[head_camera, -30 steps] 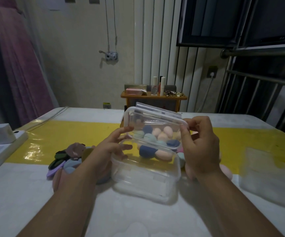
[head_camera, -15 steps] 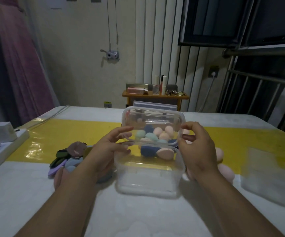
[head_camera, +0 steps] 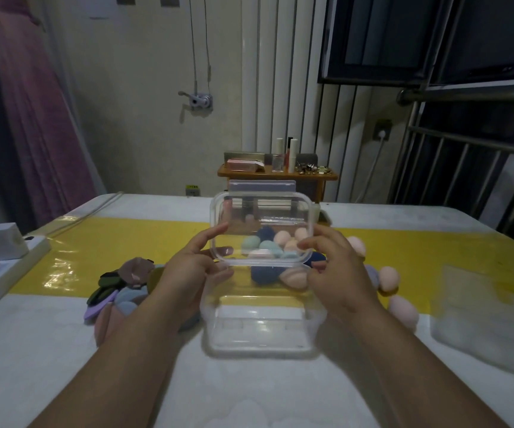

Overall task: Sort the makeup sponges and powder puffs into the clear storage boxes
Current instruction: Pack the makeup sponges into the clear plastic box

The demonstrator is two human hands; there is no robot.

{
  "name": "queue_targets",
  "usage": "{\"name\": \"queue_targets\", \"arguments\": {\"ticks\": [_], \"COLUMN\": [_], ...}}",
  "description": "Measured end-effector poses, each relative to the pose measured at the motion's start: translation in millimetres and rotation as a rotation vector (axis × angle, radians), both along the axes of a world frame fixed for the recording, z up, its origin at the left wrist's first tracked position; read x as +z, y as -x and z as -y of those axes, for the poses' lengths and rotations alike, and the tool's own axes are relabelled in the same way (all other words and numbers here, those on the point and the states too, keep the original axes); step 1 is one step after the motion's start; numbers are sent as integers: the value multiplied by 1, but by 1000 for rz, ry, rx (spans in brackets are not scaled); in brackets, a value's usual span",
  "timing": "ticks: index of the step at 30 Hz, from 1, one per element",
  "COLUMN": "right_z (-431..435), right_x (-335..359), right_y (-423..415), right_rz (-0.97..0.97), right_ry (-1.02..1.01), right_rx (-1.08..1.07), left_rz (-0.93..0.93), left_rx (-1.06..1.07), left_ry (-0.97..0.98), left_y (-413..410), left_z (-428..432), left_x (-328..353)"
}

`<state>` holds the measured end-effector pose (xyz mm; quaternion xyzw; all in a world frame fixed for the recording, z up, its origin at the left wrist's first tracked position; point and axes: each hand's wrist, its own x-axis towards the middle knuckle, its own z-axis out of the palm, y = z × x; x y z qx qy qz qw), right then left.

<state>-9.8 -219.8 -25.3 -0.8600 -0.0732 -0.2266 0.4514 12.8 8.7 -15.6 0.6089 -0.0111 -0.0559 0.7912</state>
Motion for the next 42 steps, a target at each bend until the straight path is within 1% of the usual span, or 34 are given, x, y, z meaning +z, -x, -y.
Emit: {"name": "queue_targets", "arguments": {"ticks": [5,8,11,13,16,19,22,27,30,33,36,39,42], "right_z": [0,0,3,8,23,35,41,35,37,44,45,41,39], "right_x": [3,4,4,8,16,20,22,25,28,31,32,35,36], "right_y": [3,2,0,-1,-2,-1,0,2,4,7,9,11,14], "right_rz": [-34,-49,11,4,-105,-225,-299,-436,-471,-507,-601,-732,-774], "right_ry": [-16,-3,24,21,-20,51,81,307,355,309,276,330,407], "right_rx": [37,21,-58,-151,-229,-253,-263,-336,-361,-354,-318,-263,-262], "left_rz": [-7,39,42,41,34,41,37,39,28,26,40,50,56], "left_rx": [123,71,78,81,119,159,174,180,183,182,177,179,183], "left_ry": [-84,-99,-104,-84,-73,-54,-55,-68,-60,-63,-64,-66,-75], "left_y": [-9,-16,-19,-21,-20,-17,-16,-13,-15,-15,-14,-14,-14], "left_z": [8,6,2,2,2,5,7,8,7,6,7,7,7], "left_x": [-4,-8,-9,-9,-8,-9,-7,-6,-6,-7,-7,-8,-9]}}
